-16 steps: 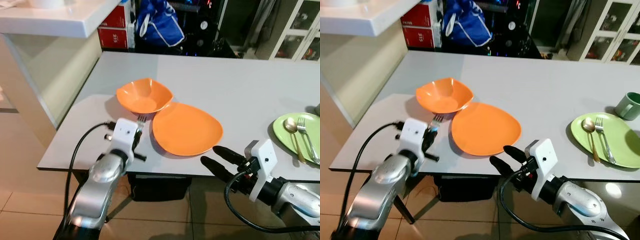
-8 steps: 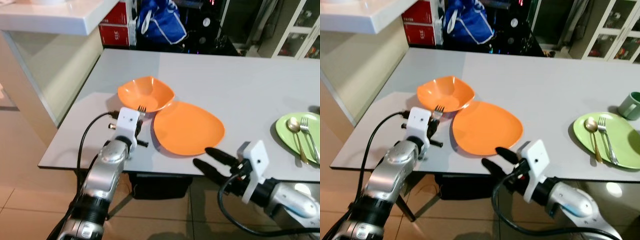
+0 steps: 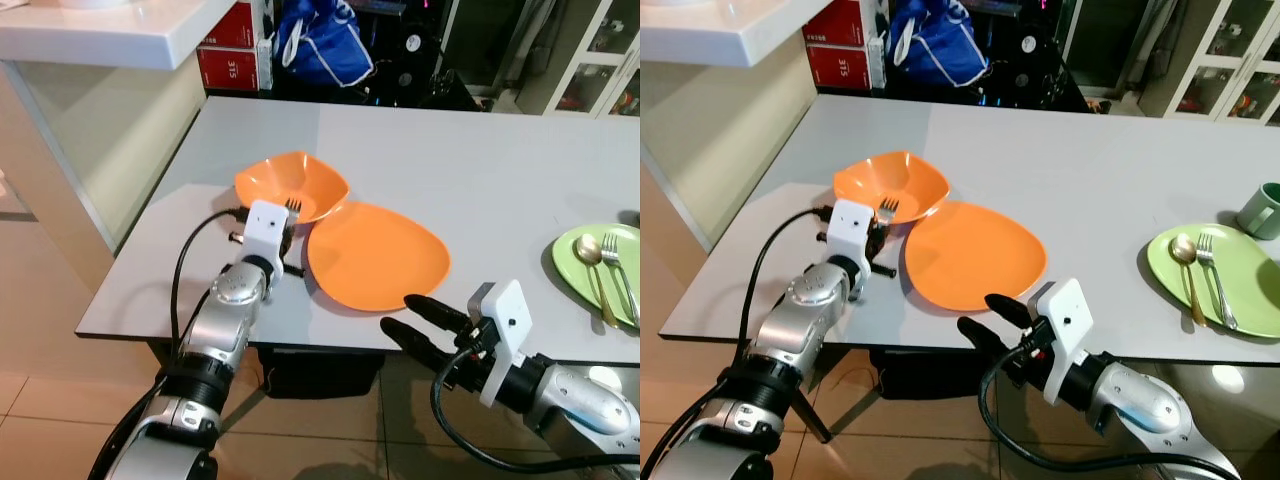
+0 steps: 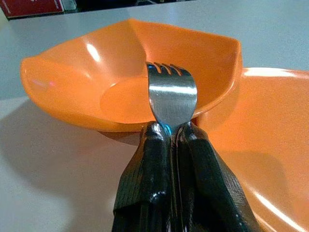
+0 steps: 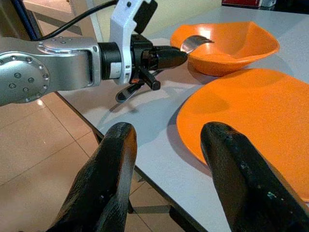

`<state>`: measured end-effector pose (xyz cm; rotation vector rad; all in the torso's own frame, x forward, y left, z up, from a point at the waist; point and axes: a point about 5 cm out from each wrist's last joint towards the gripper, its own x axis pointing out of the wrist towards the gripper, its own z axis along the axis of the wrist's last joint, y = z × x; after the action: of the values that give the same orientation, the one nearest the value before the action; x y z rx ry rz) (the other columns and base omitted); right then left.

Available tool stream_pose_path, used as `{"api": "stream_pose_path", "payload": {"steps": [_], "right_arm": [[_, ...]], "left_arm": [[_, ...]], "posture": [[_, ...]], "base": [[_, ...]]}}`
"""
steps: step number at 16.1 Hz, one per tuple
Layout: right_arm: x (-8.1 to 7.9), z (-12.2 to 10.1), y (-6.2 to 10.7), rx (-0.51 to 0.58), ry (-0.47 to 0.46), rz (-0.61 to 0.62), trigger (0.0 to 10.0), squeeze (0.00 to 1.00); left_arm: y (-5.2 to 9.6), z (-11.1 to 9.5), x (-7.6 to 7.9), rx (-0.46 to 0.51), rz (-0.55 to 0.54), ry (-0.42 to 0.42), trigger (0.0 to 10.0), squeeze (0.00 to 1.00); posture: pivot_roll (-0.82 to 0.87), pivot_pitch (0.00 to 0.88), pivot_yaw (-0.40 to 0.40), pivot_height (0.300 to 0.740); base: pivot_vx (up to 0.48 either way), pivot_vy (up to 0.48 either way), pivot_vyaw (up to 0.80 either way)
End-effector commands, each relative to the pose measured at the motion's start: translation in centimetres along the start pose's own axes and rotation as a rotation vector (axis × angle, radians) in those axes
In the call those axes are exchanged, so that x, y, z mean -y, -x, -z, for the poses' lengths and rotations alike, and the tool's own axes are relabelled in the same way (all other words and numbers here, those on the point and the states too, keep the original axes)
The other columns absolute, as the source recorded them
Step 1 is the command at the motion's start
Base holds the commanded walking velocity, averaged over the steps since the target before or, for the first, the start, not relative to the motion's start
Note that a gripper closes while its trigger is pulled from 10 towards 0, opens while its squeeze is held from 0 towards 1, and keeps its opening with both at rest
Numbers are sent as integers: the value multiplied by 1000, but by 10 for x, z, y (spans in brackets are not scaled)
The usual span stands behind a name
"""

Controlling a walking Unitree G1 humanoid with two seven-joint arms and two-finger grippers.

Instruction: Setting the table

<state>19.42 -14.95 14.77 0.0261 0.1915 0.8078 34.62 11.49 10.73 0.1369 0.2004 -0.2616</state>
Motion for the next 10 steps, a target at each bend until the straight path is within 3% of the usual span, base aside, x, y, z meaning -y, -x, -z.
{"api": "stream_pose_path", "payload": {"steps": [1, 10], "right_arm": [[0, -4, 1, 3, 10, 2, 10000, 0], [-3, -3, 2, -8, 19, -7, 10000, 0]], "left_arm": [[-3, -3, -2, 11, 1, -3, 10000, 0], [-12, 10, 6, -34, 26, 27, 10000, 0]], "posture": [[-102, 0, -4, 740], [-111, 0, -4, 740]], "base": [[0, 0, 0], [0, 0, 0]]}}
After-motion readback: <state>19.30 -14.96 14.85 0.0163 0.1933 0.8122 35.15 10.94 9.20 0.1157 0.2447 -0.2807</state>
